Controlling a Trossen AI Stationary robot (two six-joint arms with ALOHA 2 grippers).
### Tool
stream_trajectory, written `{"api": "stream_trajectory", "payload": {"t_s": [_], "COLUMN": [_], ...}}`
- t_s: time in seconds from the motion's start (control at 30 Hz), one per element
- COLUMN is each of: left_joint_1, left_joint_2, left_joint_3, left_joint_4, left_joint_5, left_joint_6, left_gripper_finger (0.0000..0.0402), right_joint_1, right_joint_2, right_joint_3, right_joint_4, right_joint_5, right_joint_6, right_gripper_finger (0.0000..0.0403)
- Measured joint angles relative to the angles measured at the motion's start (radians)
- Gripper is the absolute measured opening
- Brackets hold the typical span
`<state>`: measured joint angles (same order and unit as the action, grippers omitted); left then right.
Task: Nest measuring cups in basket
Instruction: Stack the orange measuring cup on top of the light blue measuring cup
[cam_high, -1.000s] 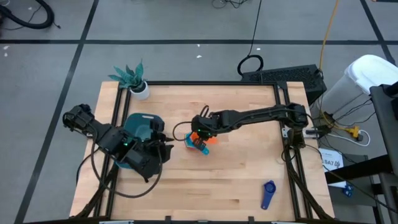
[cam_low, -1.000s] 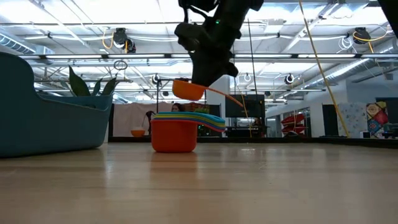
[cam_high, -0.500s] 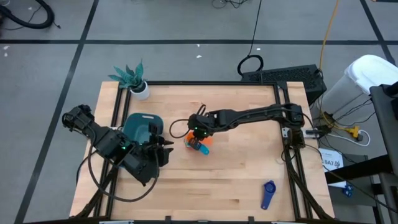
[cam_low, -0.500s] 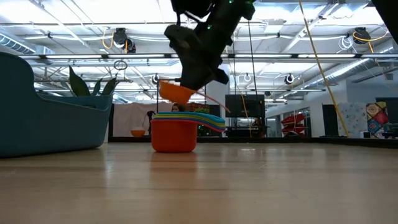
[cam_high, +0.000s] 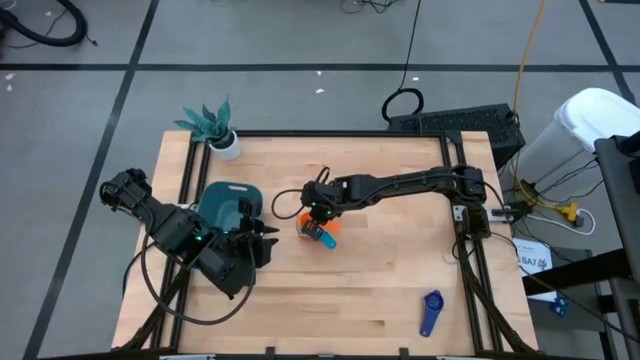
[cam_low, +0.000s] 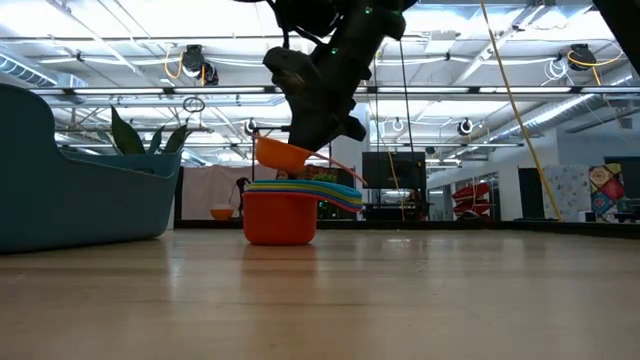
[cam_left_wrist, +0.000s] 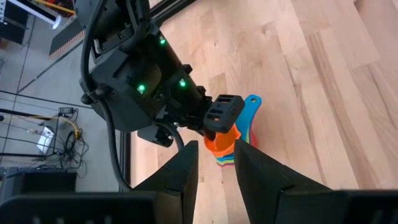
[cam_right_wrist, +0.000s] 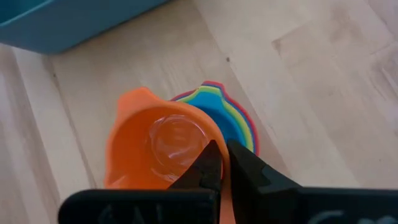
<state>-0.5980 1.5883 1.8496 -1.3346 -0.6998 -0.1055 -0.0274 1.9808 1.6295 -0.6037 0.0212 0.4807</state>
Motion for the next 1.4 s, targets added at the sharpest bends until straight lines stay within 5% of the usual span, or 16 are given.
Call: {"api": "stream_trajectory", "payload": {"t_s": [0.83,1.4], "left_joint_1": [-0.021,-0.052], "left_joint_2": [0.000,0.000], "left_joint_3": [0.000,0.000], "left_joint_4": [-0.001,-0.001], "left_joint_5": [0.001,0.001], "left_joint_6": [-0.028,-0.037], "left_gripper_finger": [0.0106,0.0106], "right_joint_1": [0.000,-0.002], "right_joint_2": [0.001,0.002], "right_joint_3": [0.000,0.000], "right_joint_4": [0.027,0.032], "right_joint_5": [0.002,0.007], "right_joint_6": [-0.063,-0.059], "right_gripper_finger": [0.0022,0.0140]}}
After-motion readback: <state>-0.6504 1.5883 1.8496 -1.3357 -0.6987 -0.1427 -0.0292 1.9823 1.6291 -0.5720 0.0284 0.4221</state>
